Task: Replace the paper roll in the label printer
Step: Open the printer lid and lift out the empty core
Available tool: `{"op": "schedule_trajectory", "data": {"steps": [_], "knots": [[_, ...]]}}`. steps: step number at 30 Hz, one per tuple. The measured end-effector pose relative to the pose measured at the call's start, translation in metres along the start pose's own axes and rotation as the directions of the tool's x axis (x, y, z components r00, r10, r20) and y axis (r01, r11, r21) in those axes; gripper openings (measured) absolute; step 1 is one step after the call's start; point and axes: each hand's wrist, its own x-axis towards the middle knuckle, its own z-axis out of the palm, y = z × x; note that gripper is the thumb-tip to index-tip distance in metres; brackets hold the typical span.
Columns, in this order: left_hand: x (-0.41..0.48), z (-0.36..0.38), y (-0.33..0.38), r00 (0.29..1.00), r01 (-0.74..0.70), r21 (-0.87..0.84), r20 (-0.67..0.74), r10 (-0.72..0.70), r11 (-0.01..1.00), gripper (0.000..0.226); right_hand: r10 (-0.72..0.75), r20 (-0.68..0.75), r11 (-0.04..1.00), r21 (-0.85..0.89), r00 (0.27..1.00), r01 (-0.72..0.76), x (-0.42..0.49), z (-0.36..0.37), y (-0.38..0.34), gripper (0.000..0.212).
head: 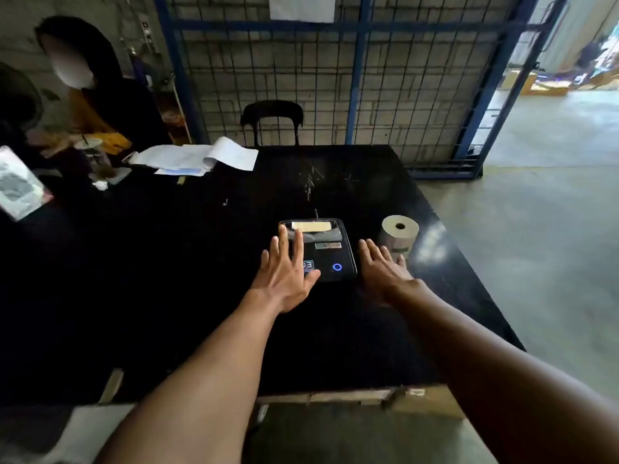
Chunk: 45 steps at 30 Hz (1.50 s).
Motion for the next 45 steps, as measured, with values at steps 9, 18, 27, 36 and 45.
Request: {"op": "schedule_trajectory", "data": {"steps": [9,18,27,36,45], "knots": [[0.001,0.050,0.000,0.947,0.295,-0.138,0.171,-0.271,0.945,0.074,-0.003,0.048,0.904,0.428,0.999,-0.018,0.024,0.049,0.008,0.069],[0.009,0.072,-0.010,0.960,0.264,-0.182,-0.049,-0.277,0.947,0.054,0.007,-0.036,0.784,0.621,0.999,0.017,0.040,0.072,0.012,0.042],[0.005,0.079,-0.014,0.936,0.254,-0.211,-0.190,-0.295,0.944,0.054,-0.051,-0.091,0.780,0.618,0.995,0.097,0.040,0.081,0.019,0.049],[0.005,0.080,-0.020,0.946,0.200,-0.236,-0.206,-0.250,0.951,0.053,-0.062,-0.127,0.831,0.543,0.990,0.122,0.045,0.083,0.024,0.052],[0.037,0.040,-0.015,0.827,0.139,-0.402,-0.455,-0.329,0.905,0.056,0.076,-0.322,0.767,0.623,0.944,0.151,0.071,0.030,0.015,0.051]]}}
